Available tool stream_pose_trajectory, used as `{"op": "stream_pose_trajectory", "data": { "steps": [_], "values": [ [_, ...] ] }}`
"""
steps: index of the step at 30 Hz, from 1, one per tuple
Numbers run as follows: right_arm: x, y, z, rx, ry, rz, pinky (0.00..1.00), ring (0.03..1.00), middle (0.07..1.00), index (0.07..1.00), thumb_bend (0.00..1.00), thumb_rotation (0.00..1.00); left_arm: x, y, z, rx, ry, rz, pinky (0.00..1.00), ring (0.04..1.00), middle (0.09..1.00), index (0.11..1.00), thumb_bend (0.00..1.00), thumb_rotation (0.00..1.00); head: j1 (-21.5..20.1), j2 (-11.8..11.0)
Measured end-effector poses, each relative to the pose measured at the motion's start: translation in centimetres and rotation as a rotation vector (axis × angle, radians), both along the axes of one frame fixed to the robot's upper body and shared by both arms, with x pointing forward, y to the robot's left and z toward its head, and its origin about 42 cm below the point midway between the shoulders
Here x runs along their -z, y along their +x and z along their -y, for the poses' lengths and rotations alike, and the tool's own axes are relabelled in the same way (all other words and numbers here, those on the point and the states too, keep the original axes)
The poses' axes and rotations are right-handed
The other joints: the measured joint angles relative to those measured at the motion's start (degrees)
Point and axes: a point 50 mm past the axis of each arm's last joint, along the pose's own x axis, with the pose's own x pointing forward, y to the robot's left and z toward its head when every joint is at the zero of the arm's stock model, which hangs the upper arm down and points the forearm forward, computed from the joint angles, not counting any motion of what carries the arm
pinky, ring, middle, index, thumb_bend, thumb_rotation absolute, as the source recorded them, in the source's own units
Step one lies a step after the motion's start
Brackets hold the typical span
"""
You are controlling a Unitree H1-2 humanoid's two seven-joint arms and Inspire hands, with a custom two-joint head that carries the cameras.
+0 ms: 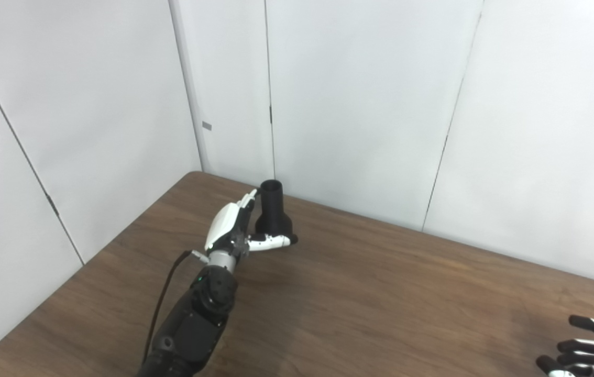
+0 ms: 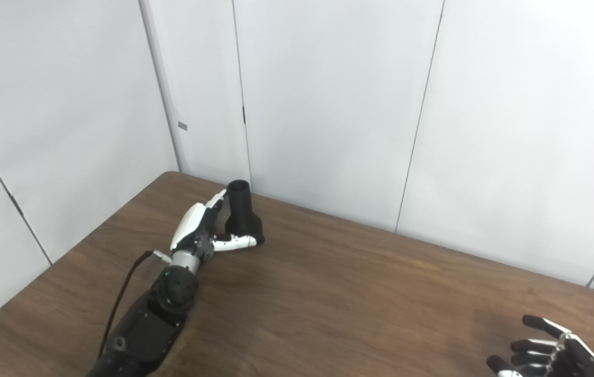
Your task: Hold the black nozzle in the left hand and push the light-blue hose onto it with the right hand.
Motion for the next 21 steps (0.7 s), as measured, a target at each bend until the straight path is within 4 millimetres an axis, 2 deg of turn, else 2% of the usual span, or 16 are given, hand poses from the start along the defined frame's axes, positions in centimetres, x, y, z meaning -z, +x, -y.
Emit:
{"op": "stream_pose_trajectory", "data": {
  "steps": [5, 13, 18, 21],
  "values": [
    [-0.4, -0.2, -0.2, -0.002, -0.007, 0.011, 0.34, 0.459, 0.486, 0.665, 0.54, 0.0, 0.6, 0.2, -0.2, -0.017, 0.016, -0.017, 0.88, 1.0, 0.979, 0.957, 1.0, 0.38, -0.44, 0.09],
    [-0.3, -0.2, -0.7, 0.008, 0.013, -0.013, 0.35, 0.467, 0.487, 0.673, 0.54, 0.0, 0.9, 0.6, -0.7, -0.016, 0.007, -0.012, 0.93, 1.0, 0.952, 0.918, 0.97, 0.34, -1.23, 0.61],
    [-0.3, -0.2, -0.6, 0.009, 0.022, -0.012, 0.34, 0.464, 0.487, 0.665, 0.54, 0.0, 1.0, 0.8, -1.0, -0.023, 0.028, -0.018, 0.88, 0.995, 0.917, 0.878, 0.96, 0.32, -1.32, 1.05],
    [-0.3, -0.2, -0.6, 0.008, 0.023, -0.012, 0.33, 0.454, 0.486, 0.662, 0.54, 0.0, 0.9, 1.2, -1.1, -0.032, 0.041, -0.018, 0.85, 0.957, 0.883, 0.851, 0.96, 0.33, -1.23, 1.23]
  ]
}}
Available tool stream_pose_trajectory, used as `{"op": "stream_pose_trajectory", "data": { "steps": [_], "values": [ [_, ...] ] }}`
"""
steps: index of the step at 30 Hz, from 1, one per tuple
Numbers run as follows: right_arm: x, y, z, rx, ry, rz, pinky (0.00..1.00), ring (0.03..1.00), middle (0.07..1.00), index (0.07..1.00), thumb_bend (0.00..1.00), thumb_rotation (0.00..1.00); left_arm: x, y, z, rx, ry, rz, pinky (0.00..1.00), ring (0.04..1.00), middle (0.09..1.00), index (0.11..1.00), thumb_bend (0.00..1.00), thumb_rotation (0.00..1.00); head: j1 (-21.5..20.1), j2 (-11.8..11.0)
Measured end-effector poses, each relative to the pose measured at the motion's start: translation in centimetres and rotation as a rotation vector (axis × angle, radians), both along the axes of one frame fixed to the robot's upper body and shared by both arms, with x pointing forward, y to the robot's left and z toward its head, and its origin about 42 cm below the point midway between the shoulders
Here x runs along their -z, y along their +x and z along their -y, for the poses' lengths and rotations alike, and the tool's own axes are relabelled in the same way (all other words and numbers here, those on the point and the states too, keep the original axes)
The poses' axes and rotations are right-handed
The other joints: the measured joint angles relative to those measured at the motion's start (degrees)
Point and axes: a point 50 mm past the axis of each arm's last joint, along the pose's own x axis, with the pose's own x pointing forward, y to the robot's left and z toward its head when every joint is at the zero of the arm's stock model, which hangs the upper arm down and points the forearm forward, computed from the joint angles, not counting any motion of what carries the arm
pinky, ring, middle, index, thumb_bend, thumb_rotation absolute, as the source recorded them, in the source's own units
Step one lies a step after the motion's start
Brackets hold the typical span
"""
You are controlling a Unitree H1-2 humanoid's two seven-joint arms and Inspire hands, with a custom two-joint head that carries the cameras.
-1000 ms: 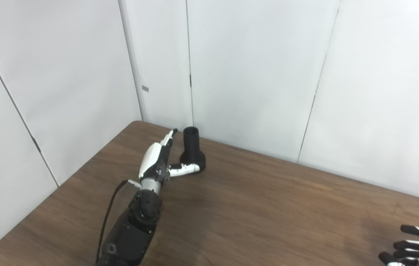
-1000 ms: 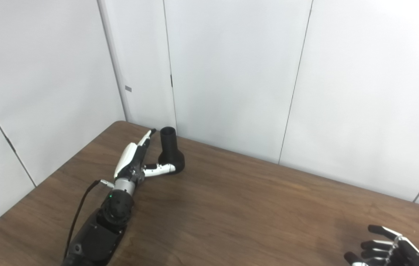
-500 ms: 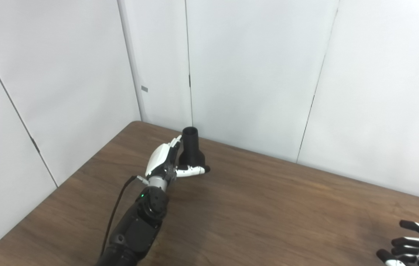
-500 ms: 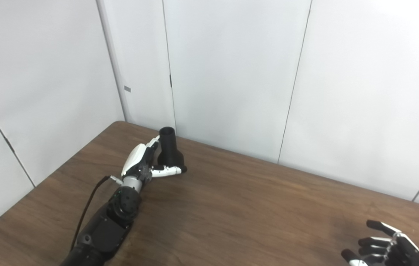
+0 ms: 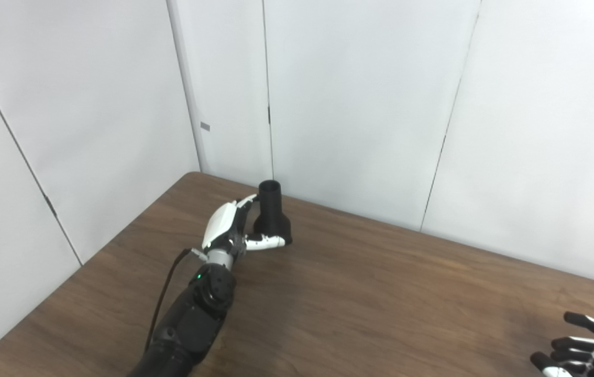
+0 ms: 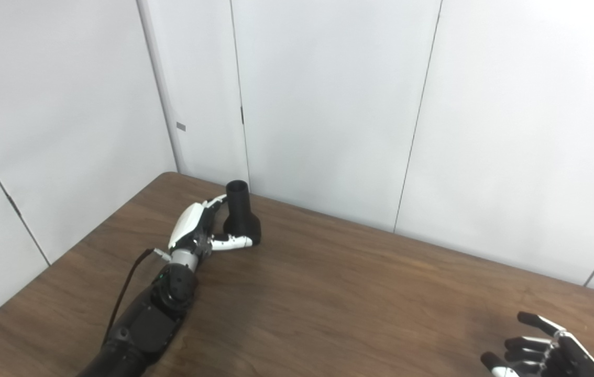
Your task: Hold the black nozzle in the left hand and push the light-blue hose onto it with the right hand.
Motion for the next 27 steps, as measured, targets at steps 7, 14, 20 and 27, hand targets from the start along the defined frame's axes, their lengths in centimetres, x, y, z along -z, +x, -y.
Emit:
{"op": "stream_pose_trajectory", "data": {
  "steps": [7, 14, 20, 27],
  "values": [
    [0.0, 0.0, 0.1, 0.001, -0.008, 0.001, 0.37, 0.476, 0.487, 0.669, 0.54, 0.0, 0.0, 0.4, -0.1, 0.005, 0.086, -0.04, 0.79, 0.786, 0.738, 0.763, 0.88, 0.25, -0.18, 0.44],
    [0.0, 0.0, 0.1, 0.002, -0.009, 0.001, 0.37, 0.478, 0.487, 0.666, 0.54, 0.0, 0.3, 0.8, 0.1, 0.043, 0.133, -0.061, 0.9, 0.782, 0.72, 0.7, 0.84, 0.18, -0.26, 0.53],
    [0.0, 0.1, 0.1, 0.006, -0.014, -0.001, 0.36, 0.471, 0.486, 0.655, 0.54, 0.0, 2.3, 1.3, 0.9, 0.095, 0.241, -0.077, 0.92, 0.774, 0.686, 0.655, 0.77, 0.12, -0.79, 0.53],
    [0.1, 0.1, -0.2, 0.016, 0.005, -0.004, 0.39, 0.495, 0.487, 0.665, 0.54, 0.0, 2.9, 2.6, 1.7, 0.102, 0.381, -0.082, 0.86, 0.708, 0.548, 0.493, 0.53, 0.03, -1.14, 0.7]
  ]
}}
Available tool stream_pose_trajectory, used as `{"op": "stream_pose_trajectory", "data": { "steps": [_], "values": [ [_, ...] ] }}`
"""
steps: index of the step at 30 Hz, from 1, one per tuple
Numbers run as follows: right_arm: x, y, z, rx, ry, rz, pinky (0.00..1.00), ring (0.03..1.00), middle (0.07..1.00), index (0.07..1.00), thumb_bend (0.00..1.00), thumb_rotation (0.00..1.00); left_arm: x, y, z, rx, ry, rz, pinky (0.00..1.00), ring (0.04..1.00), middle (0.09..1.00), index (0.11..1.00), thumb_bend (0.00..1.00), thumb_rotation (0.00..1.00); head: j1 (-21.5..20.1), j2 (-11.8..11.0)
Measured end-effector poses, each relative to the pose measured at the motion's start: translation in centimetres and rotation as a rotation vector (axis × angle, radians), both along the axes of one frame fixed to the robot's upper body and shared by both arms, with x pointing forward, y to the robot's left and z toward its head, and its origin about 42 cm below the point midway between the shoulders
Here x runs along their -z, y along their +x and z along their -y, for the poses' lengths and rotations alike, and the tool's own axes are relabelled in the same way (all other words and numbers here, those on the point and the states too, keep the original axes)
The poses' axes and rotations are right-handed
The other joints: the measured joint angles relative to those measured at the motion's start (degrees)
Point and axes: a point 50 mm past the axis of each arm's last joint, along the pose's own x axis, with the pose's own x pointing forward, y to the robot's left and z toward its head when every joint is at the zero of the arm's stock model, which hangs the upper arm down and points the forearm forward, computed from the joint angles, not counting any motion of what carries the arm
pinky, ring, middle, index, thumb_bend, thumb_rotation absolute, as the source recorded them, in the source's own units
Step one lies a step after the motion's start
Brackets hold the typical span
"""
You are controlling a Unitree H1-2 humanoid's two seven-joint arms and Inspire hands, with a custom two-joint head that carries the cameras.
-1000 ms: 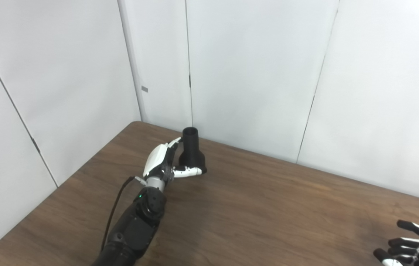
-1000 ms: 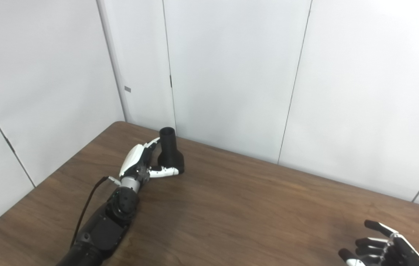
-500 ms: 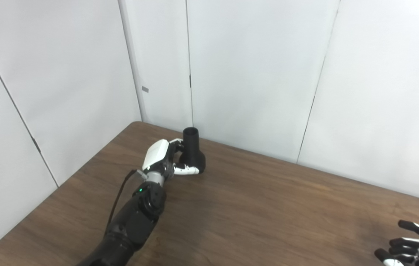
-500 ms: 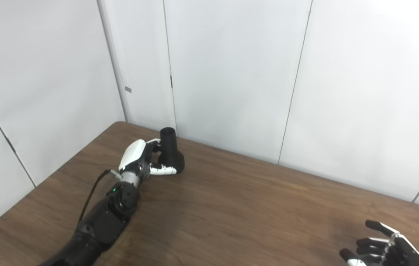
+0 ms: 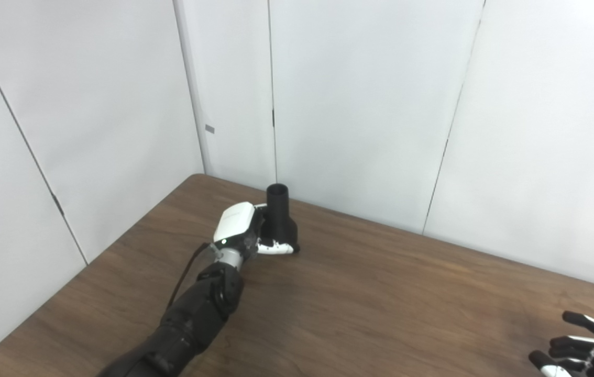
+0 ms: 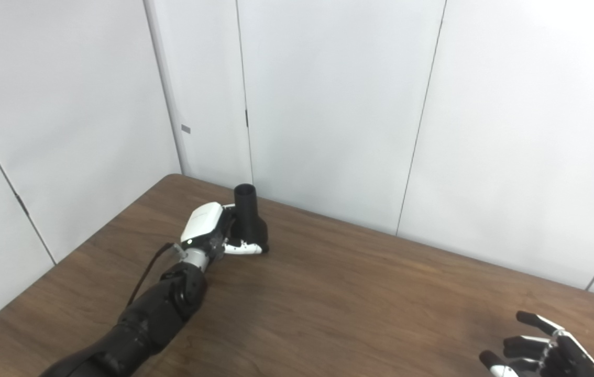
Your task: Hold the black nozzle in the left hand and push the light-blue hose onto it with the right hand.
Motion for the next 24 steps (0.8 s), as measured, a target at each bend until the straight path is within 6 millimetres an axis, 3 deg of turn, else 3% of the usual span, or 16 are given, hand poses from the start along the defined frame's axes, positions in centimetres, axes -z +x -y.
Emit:
{"op": "stream_pose_trajectory", "data": {
  "steps": [4, 5, 9, 17, 24],
  "values": [
    [0.0, 0.0, 0.1, 0.003, 0.004, 0.0, 0.39, 0.489, 0.487, 0.668, 0.54, 0.0, 0.1, 0.2, 0.3, 0.003, 0.052, 0.017, 0.69, 0.647, 0.497, 0.49, 0.52, 0.0, -0.18, 0.18],
    [0.0, 0.0, 0.1, 0.004, 0.004, 0.0, 0.38, 0.488, 0.487, 0.672, 0.54, 0.0, 0.2, 0.2, 0.2, 0.001, 0.062, 0.025, 0.58, 0.611, 0.491, 0.492, 0.52, 0.0, -0.35, 0.18],
    [0.0, 0.1, 0.2, 0.006, 0.007, -0.006, 0.38, 0.494, 0.488, 0.684, 0.54, 0.0, 0.1, 0.4, 0.4, 0.006, 0.107, 0.048, 0.37, 0.499, 0.46, 0.504, 0.53, 0.0, -0.53, 0.26],
    [0.3, 0.2, 0.5, -0.009, 0.004, -0.037, 0.41, 0.499, 0.488, 0.692, 0.54, 0.0, 0.3, -0.2, 1.0, 0.038, 0.113, 0.078, 0.34, 0.473, 0.432, 0.511, 0.52, 0.0, -2.72, 0.97],
    [2.2, 0.7, 1.1, -0.038, -0.002, -0.025, 0.4, 0.5, 0.489, 0.689, 0.54, 0.0, 0.6, -1.9, 2.3, 0.102, 0.123, 0.112, 0.37, 0.485, 0.408, 0.509, 0.52, 0.0, -5.36, 2.02]
  ]
}}
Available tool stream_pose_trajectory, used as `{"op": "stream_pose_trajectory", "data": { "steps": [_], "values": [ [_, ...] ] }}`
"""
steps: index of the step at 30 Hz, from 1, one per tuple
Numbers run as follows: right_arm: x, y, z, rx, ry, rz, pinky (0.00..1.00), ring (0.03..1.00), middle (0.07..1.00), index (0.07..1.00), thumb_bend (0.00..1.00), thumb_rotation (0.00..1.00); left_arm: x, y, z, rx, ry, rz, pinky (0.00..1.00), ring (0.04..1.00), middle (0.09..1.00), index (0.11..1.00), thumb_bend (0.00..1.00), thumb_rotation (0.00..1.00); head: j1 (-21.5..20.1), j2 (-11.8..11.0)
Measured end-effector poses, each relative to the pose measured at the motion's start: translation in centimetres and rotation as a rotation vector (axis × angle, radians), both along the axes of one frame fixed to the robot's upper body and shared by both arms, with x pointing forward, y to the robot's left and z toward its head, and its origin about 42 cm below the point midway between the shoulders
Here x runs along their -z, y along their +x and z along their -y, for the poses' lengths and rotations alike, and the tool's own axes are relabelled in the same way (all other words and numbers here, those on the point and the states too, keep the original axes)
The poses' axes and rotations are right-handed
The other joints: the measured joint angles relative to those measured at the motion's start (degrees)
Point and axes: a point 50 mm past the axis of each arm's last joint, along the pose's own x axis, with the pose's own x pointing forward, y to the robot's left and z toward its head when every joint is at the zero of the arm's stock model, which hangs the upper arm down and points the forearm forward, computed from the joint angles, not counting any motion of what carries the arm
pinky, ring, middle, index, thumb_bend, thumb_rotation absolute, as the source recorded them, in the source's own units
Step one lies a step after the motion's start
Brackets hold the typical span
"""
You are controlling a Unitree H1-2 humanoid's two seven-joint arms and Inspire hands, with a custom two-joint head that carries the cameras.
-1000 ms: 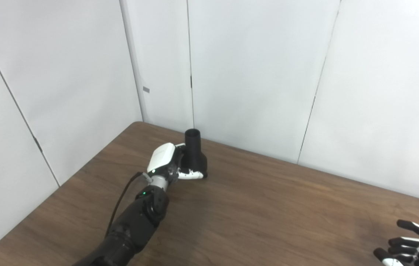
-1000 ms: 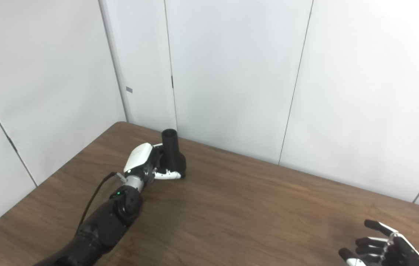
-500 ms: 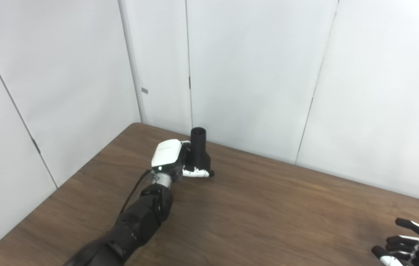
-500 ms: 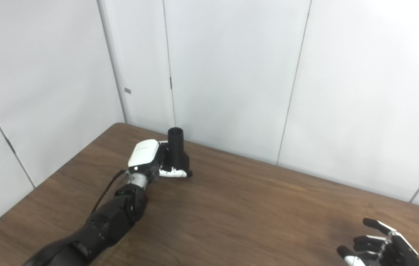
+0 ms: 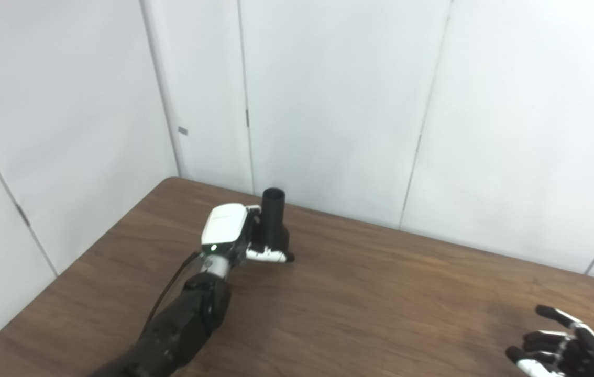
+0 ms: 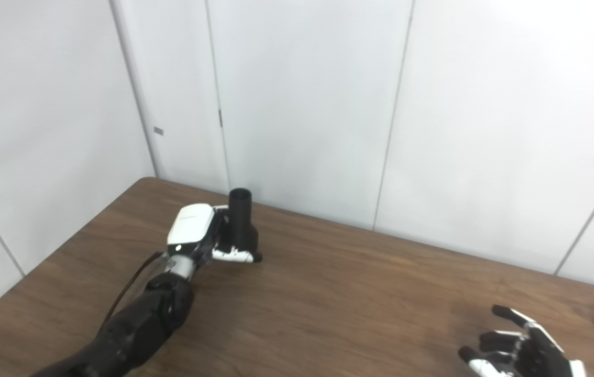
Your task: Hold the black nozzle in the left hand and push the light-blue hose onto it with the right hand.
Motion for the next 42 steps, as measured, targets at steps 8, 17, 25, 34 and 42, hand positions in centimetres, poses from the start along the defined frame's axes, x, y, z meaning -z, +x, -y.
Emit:
{"op": "stream_pose_trajectory", "data": {
  "steps": [8, 17, 25, 34, 42],
  "values": [
    [1.7, 0.9, 0.2, -0.014, -0.004, 0.022, 0.42, 0.517, 0.49, 0.68, 0.55, 0.0, 0.1, -1.4, 1.9, 0.094, -0.009, -0.001, 0.38, 0.463, 0.408, 0.513, 0.52, 0.0, -4.14, 1.5],
    [2.2, 2.0, 0.1, -0.023, 0.005, 0.075, 0.41, 0.482, 0.49, 0.653, 0.55, 0.0, 0.1, -2.0, 5.5, 0.232, -0.044, -0.008, 0.32, 0.433, 0.472, 0.484, 0.53, 0.0, -10.73, 3.61],
    [2.2, 2.2, -0.3, -0.013, -0.003, 0.078, 0.39, 0.474, 0.49, 0.661, 0.55, 0.0, 0.4, -2.3, 8.9, 0.342, -0.054, -0.022, 0.34, 0.448, 0.472, 0.483, 0.53, 0.0, -16.18, 4.92],
    [2.2, 2.1, -0.9, -0.01, -0.01, 0.078, 0.38, 0.479, 0.49, 0.661, 0.55, 0.0, 0.8, -2.2, 14.3, 0.502, -0.047, -0.055, 0.35, 0.456, 0.474, 0.483, 0.53, 0.0, -18.82, 5.63],
    [2.2, 2.0, -1.0, -0.003, -0.007, 0.079, 0.38, 0.469, 0.49, 0.659, 0.55, 0.0, 0.8, -2.4, 16.6, 0.596, -0.07, -0.079, 0.36, 0.457, 0.42, 0.508, 0.52, 0.0, -19.87, 5.8]
  ]
}}
